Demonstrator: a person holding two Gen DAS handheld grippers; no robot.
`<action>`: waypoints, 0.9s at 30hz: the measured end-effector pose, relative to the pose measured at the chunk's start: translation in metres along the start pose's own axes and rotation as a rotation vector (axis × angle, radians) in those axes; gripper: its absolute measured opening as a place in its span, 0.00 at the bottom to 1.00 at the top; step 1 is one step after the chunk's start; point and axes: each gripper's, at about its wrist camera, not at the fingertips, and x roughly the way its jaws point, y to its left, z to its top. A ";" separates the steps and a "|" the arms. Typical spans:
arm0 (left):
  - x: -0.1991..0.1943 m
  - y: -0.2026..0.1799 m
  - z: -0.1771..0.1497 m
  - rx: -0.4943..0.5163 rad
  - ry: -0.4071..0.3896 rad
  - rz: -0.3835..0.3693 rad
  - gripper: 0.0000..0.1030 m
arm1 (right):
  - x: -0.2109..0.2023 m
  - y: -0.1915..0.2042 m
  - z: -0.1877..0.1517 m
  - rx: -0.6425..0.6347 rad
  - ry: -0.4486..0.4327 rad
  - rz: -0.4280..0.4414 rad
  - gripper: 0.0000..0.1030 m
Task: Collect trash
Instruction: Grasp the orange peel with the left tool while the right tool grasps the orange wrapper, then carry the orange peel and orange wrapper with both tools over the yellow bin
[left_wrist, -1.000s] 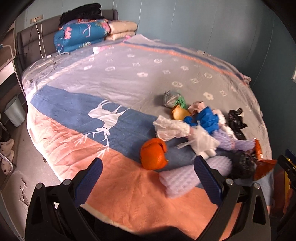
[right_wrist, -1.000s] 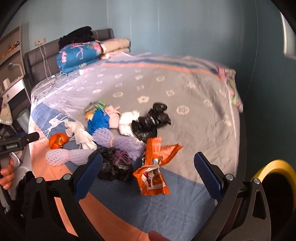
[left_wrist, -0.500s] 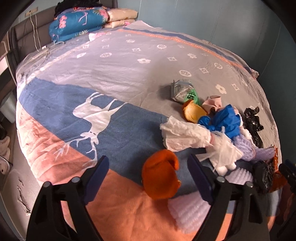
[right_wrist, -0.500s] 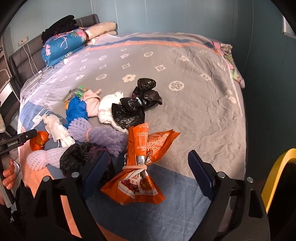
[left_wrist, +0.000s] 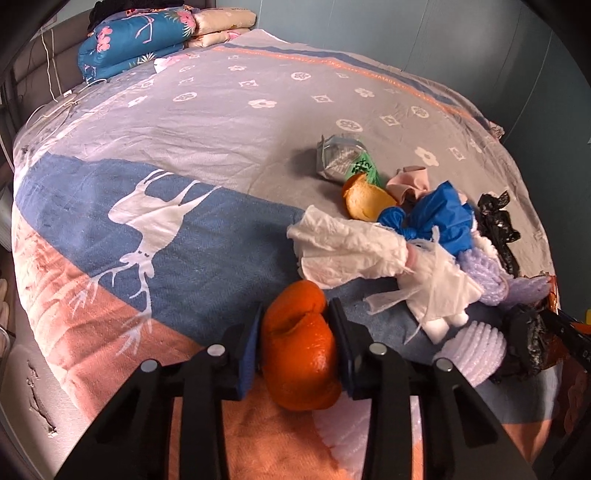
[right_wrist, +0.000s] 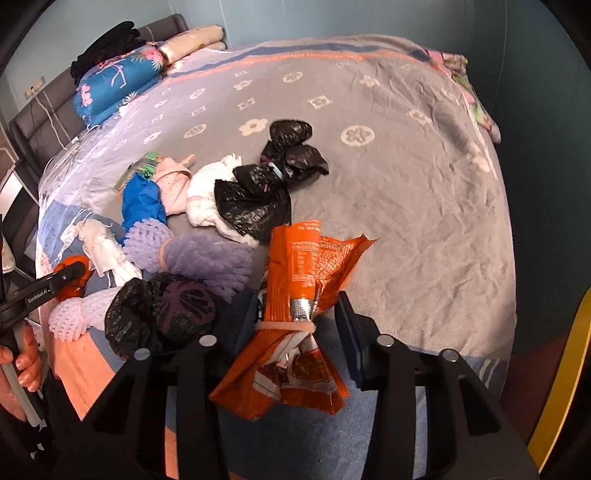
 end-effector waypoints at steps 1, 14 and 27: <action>-0.003 0.001 0.000 -0.004 -0.005 -0.011 0.32 | -0.004 -0.001 0.001 0.003 -0.006 0.005 0.37; -0.081 -0.010 0.001 0.039 -0.187 -0.094 0.31 | -0.080 0.004 -0.001 -0.021 -0.094 0.033 0.37; -0.171 -0.063 0.006 0.138 -0.349 -0.146 0.31 | -0.172 -0.010 -0.007 0.011 -0.263 0.123 0.37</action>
